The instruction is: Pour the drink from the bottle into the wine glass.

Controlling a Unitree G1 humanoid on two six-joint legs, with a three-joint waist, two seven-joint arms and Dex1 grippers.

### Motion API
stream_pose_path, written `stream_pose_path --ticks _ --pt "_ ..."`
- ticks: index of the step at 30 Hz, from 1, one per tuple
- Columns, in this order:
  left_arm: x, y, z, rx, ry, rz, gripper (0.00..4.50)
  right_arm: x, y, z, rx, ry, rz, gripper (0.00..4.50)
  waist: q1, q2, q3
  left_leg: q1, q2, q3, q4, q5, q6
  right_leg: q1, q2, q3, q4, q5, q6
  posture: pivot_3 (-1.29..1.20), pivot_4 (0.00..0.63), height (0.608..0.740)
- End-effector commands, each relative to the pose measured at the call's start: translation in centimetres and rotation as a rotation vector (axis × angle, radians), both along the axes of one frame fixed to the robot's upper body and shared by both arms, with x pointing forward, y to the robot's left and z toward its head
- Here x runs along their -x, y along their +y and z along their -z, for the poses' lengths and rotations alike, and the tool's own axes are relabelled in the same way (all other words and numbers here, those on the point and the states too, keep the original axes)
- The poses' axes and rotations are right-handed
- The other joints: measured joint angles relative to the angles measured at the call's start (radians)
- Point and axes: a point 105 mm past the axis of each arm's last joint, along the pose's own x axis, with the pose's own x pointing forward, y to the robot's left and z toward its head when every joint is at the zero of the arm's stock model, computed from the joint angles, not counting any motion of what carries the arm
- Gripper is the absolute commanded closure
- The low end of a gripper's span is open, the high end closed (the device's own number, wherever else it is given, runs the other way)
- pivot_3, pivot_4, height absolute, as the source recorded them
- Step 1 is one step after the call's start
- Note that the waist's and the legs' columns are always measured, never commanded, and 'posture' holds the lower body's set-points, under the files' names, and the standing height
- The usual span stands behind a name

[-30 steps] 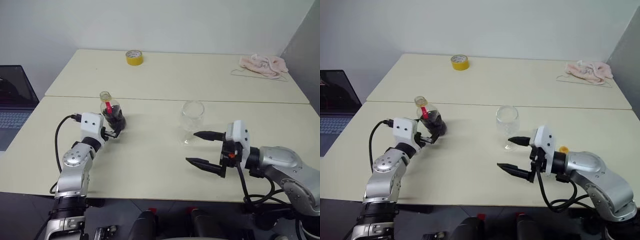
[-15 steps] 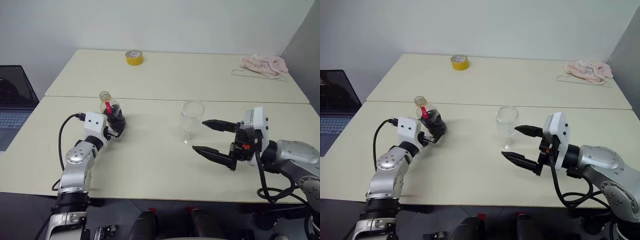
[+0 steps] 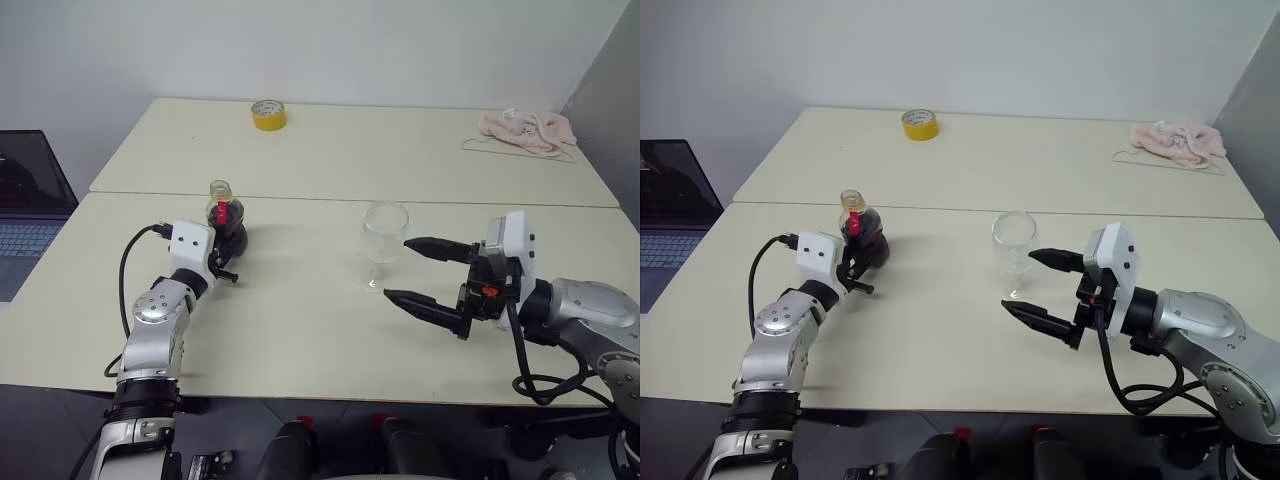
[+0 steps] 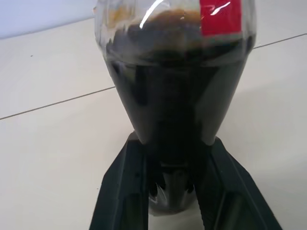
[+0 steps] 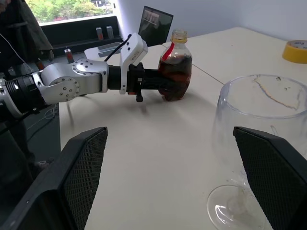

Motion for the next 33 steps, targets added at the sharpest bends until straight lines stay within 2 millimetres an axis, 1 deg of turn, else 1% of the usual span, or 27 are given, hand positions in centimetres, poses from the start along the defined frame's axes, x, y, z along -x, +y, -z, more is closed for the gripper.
stream_pose_path --ticks 1,8,13,15,17,24,25,33 --pt "-0.05 0.41 -1.85 -0.011 -0.068 -0.010 3.71 0.46 0.35 -0.64 0.002 -0.053 -0.016 0.00 0.000 0.000 0.000 0.000 0.000 0.000 0.000 0.000 0.000 0.000 0.000 0.000 0.000 0.000 0.000 0.00 0.150 0.740" --pt "0.15 0.60 -2.25 0.017 -0.085 -0.025 3.73 0.45 0.44 -0.36 0.009 -0.052 -0.025 0.00 0.000 0.000 0.000 0.000 0.000 0.000 0.000 0.000 0.000 -0.001 0.000 0.000 0.000 0.000 0.000 0.00 0.150 0.740" --pt "0.27 1.07 -2.42 0.068 -0.091 -0.054 3.73 0.48 0.48 -0.22 0.014 -0.052 -0.030 0.00 0.000 0.000 0.000 -0.001 0.000 0.000 0.000 0.000 0.000 -0.001 0.000 0.000 0.000 0.000 0.000 0.00 0.150 0.740" --pt "0.37 1.25 -2.28 0.085 -0.087 -0.064 3.02 0.53 0.48 -0.16 0.015 -0.051 -0.032 0.00 0.000 0.000 0.000 -0.001 0.000 0.000 0.000 0.000 0.000 -0.001 0.000 0.000 0.000 0.000 0.000 0.00 0.150 0.740" --pt "0.49 1.23 -2.12 0.095 -0.080 -0.061 2.49 0.56 0.50 -0.09 0.018 -0.049 -0.035 0.00 0.000 0.000 0.000 -0.001 0.000 0.000 0.000 0.000 0.000 -0.001 0.000 0.000 0.000 0.000 0.000 0.00 0.150 0.740" --pt "0.66 0.97 -2.02 0.082 -0.075 -0.054 0.11 0.64 0.54 -0.01 0.022 -0.047 -0.040 0.00 0.000 0.000 0.000 -0.001 0.000 0.000 0.000 0.000 0.000 -0.001 0.000 0.000 0.000 0.000 0.000 0.00 0.150 0.740" --pt "0.66 0.96 -2.04 0.078 -0.076 -0.053 0.05 0.65 0.55 0.01 0.022 -0.046 -0.040 0.00 0.000 0.000 0.000 -0.001 0.000 0.000 0.000 0.000 0.000 -0.001 0.000 0.000 0.000 0.000 0.000 0.00 0.150 0.740" --pt "0.24 1.28 -2.28 0.060 -0.080 -0.062 0.05 0.64 0.66 0.23 0.022 -0.044 -0.041 0.00 0.000 0.000 0.000 -0.001 0.000 0.000 0.000 0.000 0.000 -0.001 0.000 0.000 0.000 0.000 0.000 0.00 0.150 0.740"
